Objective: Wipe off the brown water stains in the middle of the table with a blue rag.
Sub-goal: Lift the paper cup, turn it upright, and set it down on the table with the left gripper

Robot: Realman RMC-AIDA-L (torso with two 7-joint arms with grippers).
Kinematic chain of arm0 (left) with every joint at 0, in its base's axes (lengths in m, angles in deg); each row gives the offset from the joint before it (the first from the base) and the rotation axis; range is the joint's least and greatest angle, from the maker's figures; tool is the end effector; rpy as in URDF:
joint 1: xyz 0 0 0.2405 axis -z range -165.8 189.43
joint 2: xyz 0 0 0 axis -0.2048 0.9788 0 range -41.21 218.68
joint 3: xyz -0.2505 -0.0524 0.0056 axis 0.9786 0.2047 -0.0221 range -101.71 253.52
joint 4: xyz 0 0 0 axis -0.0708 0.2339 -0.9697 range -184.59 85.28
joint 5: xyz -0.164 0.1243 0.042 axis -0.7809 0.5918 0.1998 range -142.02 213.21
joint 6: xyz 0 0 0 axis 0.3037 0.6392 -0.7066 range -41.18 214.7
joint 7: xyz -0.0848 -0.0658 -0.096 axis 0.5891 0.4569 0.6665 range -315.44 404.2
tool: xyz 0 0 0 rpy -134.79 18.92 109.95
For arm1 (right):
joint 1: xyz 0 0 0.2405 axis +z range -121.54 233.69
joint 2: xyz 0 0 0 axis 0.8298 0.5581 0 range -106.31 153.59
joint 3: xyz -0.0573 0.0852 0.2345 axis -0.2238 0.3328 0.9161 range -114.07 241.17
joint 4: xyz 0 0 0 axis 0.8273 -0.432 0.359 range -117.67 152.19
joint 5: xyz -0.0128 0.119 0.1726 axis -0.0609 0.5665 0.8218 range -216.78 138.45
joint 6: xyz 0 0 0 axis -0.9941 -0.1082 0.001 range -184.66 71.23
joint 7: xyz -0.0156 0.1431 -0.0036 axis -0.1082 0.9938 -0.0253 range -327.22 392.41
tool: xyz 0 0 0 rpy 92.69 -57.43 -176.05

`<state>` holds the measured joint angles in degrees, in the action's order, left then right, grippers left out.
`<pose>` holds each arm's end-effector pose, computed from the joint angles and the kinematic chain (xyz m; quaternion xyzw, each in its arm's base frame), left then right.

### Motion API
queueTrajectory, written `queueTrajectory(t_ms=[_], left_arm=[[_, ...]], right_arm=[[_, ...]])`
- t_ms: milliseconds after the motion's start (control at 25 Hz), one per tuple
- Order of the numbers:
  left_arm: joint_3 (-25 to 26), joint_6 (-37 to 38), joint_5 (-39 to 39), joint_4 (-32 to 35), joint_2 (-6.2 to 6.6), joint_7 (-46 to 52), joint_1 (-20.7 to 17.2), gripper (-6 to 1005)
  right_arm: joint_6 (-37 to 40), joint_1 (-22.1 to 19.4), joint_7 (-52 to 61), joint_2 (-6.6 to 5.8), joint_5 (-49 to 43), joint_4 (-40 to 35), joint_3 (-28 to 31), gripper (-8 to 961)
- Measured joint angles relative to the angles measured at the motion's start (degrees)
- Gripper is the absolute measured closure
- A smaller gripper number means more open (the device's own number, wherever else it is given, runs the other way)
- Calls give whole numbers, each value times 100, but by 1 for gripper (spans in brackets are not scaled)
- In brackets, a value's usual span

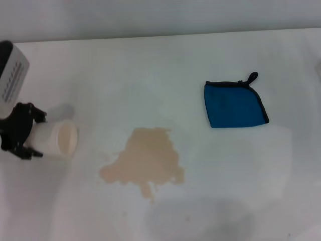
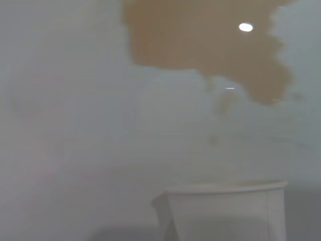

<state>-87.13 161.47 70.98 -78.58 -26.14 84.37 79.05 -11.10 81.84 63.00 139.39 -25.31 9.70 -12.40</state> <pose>-0.2613 0.4081 0.0153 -0.9557 0.1799 0.2328 0.0068 0.4132 0.3435 0.0533 -0.4967 0.4734 0.3090 0.6586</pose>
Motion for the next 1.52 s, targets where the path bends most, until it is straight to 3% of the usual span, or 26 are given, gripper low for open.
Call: queueTrajectory(t_ms=[40,200,320,640,840,1080,1360,1520], left_arm=[[0,0,0,0,0,0,0,259],[1,134,-991,-941,-259,353,63,296],[1,403,-1743,-1399,-365,356,0,316],[1,536,-4370,-1401,-380,430,-786,338],[1,554,-6160,-824,-372,378,-1571,348],[7,426,-7967,549,-378,-224,-2641,355],[15,309,-9399,2024,-396,-1369,-3708,357],[17,140,-9951,2449,-408,-1645,-3996,358]], right_arm=[[0,-8,0,0,-7,-1,-3,83],[0,-22,0,-5,-27,-5,-15,83],[9,-40,0,-12,-34,-10,-29,83],[82,-71,0,-9,-58,-45,-140,83],[82,-75,0,-14,-59,-38,-212,84],[214,-180,1,-6,-78,-12,-309,84],[395,-262,5,1,-100,-52,-545,84],[406,-248,33,8,-129,-61,-698,84]])
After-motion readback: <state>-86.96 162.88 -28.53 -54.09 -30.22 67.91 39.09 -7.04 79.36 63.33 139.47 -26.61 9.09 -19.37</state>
